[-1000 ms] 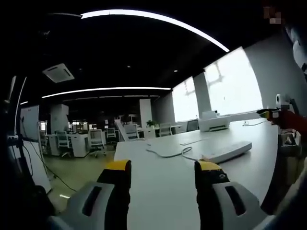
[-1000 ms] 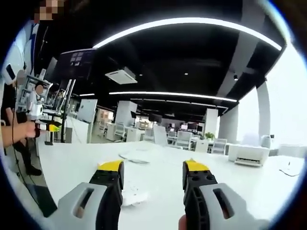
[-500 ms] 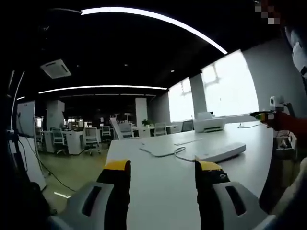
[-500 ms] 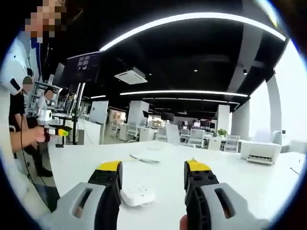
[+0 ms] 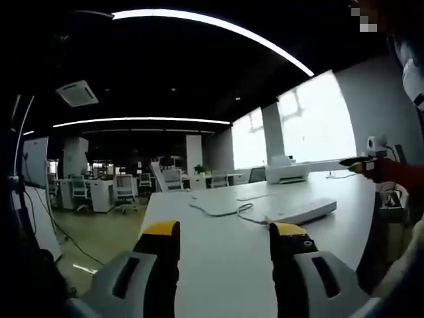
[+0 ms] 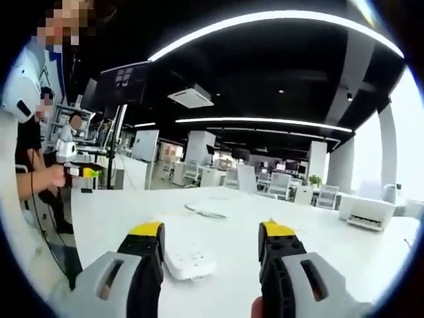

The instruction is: Pick up the power strip scattered on the table, fix it on the side mounting bracket of the table, and press the switch

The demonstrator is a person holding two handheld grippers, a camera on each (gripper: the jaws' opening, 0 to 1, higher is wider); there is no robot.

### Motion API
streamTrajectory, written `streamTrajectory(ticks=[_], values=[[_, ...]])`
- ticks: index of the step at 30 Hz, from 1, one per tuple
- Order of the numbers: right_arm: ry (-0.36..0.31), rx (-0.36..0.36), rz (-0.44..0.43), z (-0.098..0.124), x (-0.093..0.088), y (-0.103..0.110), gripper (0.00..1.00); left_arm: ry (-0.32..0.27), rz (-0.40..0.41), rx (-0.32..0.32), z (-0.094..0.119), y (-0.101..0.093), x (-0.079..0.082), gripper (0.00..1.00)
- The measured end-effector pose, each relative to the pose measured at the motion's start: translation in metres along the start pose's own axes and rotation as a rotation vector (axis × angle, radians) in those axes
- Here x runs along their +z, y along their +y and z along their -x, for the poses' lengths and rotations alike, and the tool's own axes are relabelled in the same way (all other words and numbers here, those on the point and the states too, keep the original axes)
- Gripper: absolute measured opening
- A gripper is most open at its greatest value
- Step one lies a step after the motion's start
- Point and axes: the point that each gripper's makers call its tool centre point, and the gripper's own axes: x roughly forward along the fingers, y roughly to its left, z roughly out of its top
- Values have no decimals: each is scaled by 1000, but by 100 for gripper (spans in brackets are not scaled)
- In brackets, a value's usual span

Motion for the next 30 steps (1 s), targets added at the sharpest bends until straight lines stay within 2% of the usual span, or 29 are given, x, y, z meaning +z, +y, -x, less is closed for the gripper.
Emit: streamTrajectory(ticks=[13, 17, 22, 30], values=[[54, 84, 16, -7, -6, 3, 60, 11, -8, -16, 0, -6, -1, 59], [68, 105, 2, -8, -11, 5, 62, 35, -14, -40, -3, -12, -4, 62], [103, 128, 8, -9, -22, 11, 64, 31, 7, -64, -4, -17, -3, 62], [138, 161, 7, -15, -31, 15, 66, 57, 25, -105, -6, -21, -13, 62]])
